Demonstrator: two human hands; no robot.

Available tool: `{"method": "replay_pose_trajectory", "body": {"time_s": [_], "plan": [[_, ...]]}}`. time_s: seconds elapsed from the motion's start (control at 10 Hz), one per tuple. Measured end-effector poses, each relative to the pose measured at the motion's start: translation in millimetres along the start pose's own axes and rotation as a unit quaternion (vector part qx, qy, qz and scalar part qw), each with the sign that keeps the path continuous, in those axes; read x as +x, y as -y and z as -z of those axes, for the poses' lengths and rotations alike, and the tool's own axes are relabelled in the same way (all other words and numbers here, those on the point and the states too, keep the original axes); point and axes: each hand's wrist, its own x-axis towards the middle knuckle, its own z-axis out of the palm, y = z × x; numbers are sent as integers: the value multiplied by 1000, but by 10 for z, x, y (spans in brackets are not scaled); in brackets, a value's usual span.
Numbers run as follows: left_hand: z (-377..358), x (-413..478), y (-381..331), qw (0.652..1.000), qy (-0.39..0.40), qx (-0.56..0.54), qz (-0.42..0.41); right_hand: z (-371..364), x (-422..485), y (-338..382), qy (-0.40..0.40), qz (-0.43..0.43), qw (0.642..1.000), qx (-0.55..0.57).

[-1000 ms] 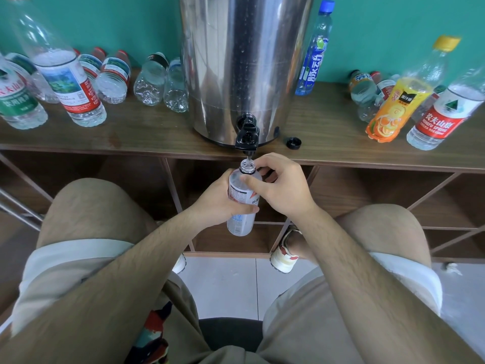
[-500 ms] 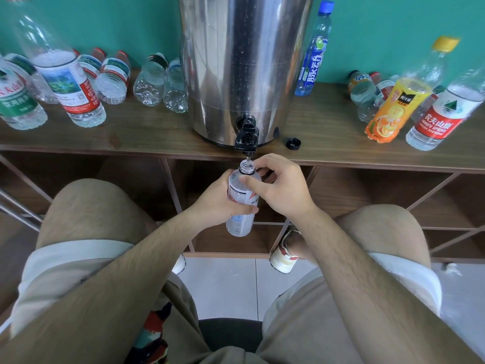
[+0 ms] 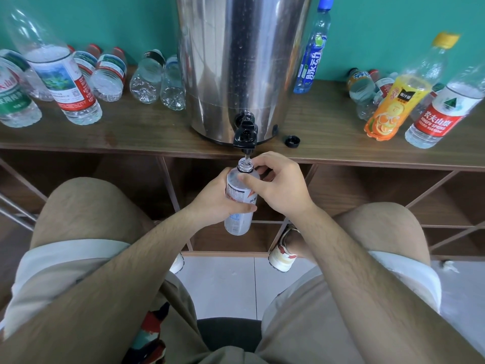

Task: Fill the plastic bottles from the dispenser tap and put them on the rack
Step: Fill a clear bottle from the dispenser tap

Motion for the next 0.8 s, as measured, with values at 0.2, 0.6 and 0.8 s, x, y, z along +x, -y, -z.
{"method": "replay_pose_trajectory", "body": {"time_s": [0.2, 0.6, 0.8], "plan": [[1, 4, 9, 1000, 0, -3, -1, 2, -1, 5, 3, -2, 1000, -3], [1, 3, 0, 1000, 4, -1, 1, 17, -6, 23, 3, 1, 1000, -7], [-13, 6, -19, 1000, 0, 3, 7, 19, -6, 26, 5, 6, 1000, -7]]}}
